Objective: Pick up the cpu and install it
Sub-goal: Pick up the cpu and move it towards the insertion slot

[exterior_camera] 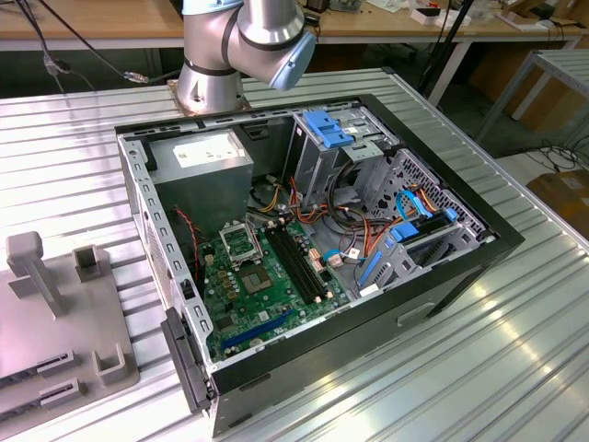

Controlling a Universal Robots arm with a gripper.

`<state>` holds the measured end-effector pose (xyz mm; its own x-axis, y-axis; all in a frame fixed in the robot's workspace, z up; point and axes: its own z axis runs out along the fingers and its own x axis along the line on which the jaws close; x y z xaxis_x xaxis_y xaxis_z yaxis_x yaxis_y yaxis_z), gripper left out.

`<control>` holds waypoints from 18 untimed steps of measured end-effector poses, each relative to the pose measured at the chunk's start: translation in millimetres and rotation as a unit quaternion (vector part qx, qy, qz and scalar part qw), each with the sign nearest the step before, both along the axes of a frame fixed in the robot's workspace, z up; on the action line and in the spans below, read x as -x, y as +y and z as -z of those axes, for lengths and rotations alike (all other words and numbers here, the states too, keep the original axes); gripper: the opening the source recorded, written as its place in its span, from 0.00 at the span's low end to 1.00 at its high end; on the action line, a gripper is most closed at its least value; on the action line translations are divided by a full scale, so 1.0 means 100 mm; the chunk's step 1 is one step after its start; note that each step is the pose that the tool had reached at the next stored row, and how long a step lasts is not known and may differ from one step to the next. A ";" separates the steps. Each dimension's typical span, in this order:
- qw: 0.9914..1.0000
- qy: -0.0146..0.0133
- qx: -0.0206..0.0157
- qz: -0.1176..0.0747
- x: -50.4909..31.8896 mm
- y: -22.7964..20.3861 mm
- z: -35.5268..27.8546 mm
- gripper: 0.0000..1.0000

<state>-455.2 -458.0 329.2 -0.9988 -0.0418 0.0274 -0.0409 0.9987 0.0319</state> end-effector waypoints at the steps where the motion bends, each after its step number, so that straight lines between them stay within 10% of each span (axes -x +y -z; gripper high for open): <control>1: 1.000 0.000 0.000 0.000 0.000 0.000 -0.002 0.45; 18: 1.000 0.000 -0.001 0.000 0.000 0.000 -0.059 0.45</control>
<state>-455.2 -458.0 335.1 -0.9987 -0.0418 0.0274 -0.0409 0.9986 0.0335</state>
